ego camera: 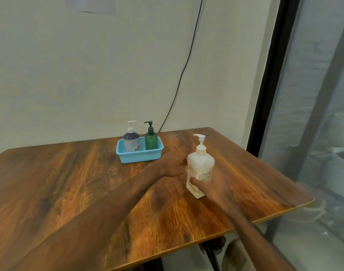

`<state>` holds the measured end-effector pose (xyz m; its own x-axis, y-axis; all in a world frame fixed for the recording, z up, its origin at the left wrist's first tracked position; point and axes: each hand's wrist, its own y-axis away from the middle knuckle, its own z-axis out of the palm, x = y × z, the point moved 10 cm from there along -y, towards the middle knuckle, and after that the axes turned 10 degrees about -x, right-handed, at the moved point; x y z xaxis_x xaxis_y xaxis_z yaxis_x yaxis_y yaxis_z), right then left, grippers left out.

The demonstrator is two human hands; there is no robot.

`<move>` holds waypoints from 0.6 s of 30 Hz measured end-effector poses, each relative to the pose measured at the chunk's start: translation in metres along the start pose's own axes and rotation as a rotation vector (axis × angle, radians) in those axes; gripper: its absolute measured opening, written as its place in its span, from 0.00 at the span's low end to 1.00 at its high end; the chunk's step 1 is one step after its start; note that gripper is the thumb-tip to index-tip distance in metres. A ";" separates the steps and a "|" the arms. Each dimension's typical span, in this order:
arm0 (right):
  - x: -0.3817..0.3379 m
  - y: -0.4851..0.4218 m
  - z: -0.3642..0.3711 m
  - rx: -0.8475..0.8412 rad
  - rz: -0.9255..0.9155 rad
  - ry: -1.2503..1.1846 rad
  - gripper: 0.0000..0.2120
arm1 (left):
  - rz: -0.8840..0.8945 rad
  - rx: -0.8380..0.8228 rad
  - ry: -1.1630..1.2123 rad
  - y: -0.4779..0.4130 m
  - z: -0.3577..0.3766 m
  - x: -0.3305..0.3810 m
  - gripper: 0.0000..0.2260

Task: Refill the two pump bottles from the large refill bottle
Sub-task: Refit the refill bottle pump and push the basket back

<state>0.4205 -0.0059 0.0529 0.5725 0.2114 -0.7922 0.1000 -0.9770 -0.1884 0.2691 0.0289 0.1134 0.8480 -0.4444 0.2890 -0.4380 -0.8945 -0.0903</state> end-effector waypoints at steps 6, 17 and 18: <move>0.012 -0.076 -0.035 0.032 0.023 -0.061 0.39 | -0.207 -0.238 -0.112 -0.065 0.030 -0.062 0.19; 0.036 -0.299 -0.073 0.226 0.072 0.043 0.38 | -0.292 -0.453 -0.105 -0.188 0.088 -0.137 0.36; 0.040 -0.320 -0.075 0.239 0.079 0.058 0.39 | -0.293 -0.464 -0.097 -0.198 0.088 -0.141 0.38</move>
<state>0.4719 0.3127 0.1251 0.6172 0.1263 -0.7766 -0.1376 -0.9545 -0.2646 0.2629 0.2637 0.0063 0.9681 -0.2022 0.1481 -0.2465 -0.8754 0.4159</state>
